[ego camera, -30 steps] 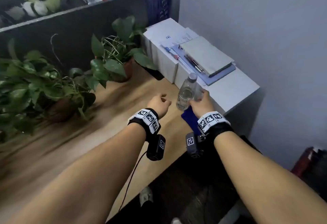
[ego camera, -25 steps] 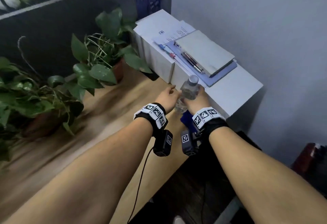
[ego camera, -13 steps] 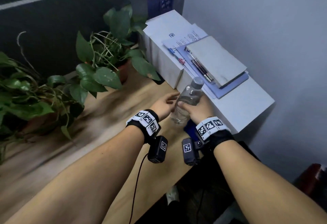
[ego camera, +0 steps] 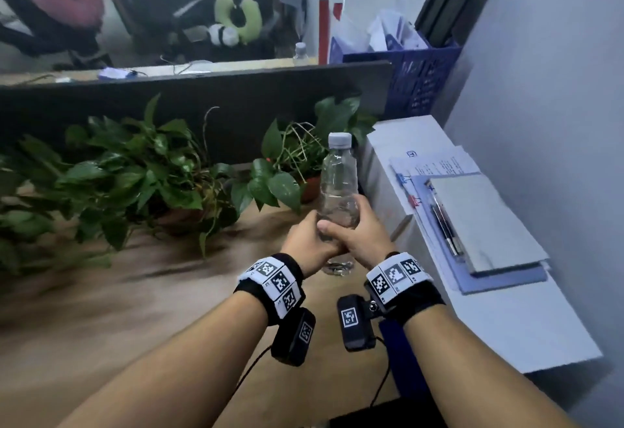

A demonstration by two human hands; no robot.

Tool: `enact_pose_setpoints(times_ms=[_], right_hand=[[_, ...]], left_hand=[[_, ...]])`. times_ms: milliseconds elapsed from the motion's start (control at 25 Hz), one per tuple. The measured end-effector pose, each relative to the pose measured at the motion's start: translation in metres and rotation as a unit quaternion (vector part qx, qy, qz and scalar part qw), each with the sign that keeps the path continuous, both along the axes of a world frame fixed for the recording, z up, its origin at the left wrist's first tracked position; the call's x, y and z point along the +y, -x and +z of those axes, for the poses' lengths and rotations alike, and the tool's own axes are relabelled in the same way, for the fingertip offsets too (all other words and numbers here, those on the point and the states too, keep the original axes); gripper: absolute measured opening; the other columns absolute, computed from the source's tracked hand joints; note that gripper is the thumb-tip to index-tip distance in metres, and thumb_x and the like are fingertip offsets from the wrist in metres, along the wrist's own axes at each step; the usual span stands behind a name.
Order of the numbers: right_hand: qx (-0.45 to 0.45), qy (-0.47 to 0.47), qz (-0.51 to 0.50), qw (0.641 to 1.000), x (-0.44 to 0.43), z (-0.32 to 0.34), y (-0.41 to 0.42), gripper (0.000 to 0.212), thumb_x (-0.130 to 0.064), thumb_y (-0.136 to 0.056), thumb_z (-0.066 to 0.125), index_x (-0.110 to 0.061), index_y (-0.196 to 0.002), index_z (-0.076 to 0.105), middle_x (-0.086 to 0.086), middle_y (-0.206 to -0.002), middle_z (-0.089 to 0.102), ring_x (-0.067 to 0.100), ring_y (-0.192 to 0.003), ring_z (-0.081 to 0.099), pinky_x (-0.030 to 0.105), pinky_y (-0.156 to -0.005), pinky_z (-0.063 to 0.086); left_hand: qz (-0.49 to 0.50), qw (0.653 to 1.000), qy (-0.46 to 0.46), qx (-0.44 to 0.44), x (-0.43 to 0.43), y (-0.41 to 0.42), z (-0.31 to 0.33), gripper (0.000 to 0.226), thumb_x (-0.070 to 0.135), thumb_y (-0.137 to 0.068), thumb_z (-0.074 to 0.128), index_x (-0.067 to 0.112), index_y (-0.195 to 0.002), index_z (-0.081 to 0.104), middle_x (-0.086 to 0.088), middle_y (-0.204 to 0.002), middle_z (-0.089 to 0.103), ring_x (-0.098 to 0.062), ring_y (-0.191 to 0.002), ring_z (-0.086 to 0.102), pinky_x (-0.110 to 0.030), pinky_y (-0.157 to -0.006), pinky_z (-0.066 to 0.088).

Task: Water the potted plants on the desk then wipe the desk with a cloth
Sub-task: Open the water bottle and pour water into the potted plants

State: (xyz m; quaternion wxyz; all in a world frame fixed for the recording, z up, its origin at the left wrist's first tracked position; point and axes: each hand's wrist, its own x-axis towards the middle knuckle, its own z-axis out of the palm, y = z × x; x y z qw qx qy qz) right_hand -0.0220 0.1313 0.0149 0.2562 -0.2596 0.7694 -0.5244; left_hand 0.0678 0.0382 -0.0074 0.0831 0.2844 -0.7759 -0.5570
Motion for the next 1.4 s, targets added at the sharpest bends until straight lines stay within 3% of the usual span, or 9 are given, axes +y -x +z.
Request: enact_pose_setpoints(times_ms=[120,240,400,480,640,880,1040,1160,1400], right_hand=[[-0.013,0.021,-0.007,1.0,0.017,-0.001,0.009,0.047,-0.008,-0.067,0.082,-0.027,-0.099,0.054,-0.006,-0.092,0.067,0.001,-0.083,0.066,0.016,-0.071,0.052],[0.033,-0.028,0.003,0.999,0.018,0.011,0.023,0.053,-0.03,-0.063,0.083,-0.028,-0.107,0.053,-0.002,-0.101,0.067,0.013,-0.094,0.065,0.036,-0.086,0.052],[0.136,-0.144,0.05,0.979,-0.012,0.033,0.037,0.064,-0.053,-0.055,0.076,-0.035,-0.106,0.042,-0.012,-0.096,0.065,0.009,-0.085,0.064,0.031,-0.077,0.051],[0.177,-0.216,0.072,0.958,-0.03,0.037,0.045,0.064,-0.049,-0.06,0.077,-0.033,-0.107,0.038,-0.011,-0.091,0.062,0.013,-0.079,0.063,0.031,-0.072,0.048],[0.263,-0.339,0.096,0.898,-0.05,0.044,0.056,0.066,-0.04,-0.062,0.077,-0.025,-0.113,0.037,0.004,-0.091,0.062,0.026,-0.075,0.058,0.031,-0.066,0.044],[0.395,-0.46,0.131,0.784,-0.053,0.061,0.064,0.051,-0.031,-0.067,0.066,-0.025,-0.11,0.039,0.004,-0.073,0.056,0.025,-0.063,0.055,0.031,-0.053,0.043],[0.494,-0.466,0.128,0.723,-0.056,0.076,0.072,0.038,-0.021,-0.067,0.058,-0.023,-0.101,0.041,0.003,-0.064,0.045,0.022,-0.05,0.042,0.027,-0.045,0.028],[0.543,-0.459,0.132,0.691,-0.057,0.087,0.074,0.038,-0.016,-0.067,0.055,-0.024,-0.102,0.044,0.001,-0.062,0.041,0.023,-0.049,0.04,0.031,-0.05,0.031],[0.573,-0.44,0.141,0.677,-0.054,0.102,0.064,0.039,-0.015,-0.066,0.06,-0.024,-0.101,0.045,0.0,-0.062,0.041,0.024,-0.052,0.041,0.033,-0.054,0.035]], left_hand=[[-0.06,0.998,-0.033,0.007,0.014,0.005,0.002,0.069,0.043,-0.056,0.079,0.023,-0.115,0.049,0.007,-0.104,0.067,-0.008,-0.092,0.062,-0.019,-0.076,0.047],[-0.085,0.992,-0.07,0.054,0.016,0.008,0.005,0.075,0.034,-0.058,0.084,0.024,-0.121,0.044,0.007,-0.106,0.068,-0.008,-0.096,0.066,-0.022,-0.081,0.053],[-0.029,0.995,-0.069,0.066,0.016,0.004,-0.002,0.076,0.038,-0.062,0.081,0.028,-0.126,0.042,0.016,-0.099,0.067,0.008,-0.089,0.063,-0.011,-0.078,0.051],[-0.034,0.999,-0.042,-0.001,0.011,-0.009,-0.017,0.076,0.035,-0.069,0.077,0.022,-0.134,0.041,0.005,-0.103,0.069,-0.004,-0.094,0.065,-0.024,-0.086,0.053],[-0.061,0.992,-0.011,-0.11,-0.001,-0.039,-0.047,0.044,0.032,-0.077,0.07,0.017,-0.117,0.06,-0.005,-0.096,0.071,-0.018,-0.09,0.067,-0.036,-0.088,0.053],[-0.057,0.984,0.001,-0.17,-0.009,-0.07,-0.072,0.031,0.029,-0.081,0.065,0.014,-0.108,0.063,-0.004,-0.085,0.069,-0.021,-0.084,0.066,-0.03,-0.078,0.051],[-0.04,0.98,-0.014,-0.197,-0.01,-0.081,-0.082,0.029,0.03,-0.081,0.064,0.016,-0.106,0.064,-0.002,-0.08,0.066,-0.017,-0.077,0.061,-0.024,-0.07,0.044],[-0.028,0.981,-0.025,-0.193,-0.005,-0.084,-0.082,0.029,0.029,-0.081,0.064,0.015,-0.106,0.064,-0.003,-0.082,0.067,-0.02,-0.081,0.063,-0.026,-0.075,0.047],[-0.023,0.981,-0.017,-0.191,0.017,-0.095,-0.073,0.028,0.029,-0.081,0.063,0.016,-0.107,0.062,-0.011,-0.094,0.072,-0.023,-0.089,0.066,-0.028,-0.079,0.049]])
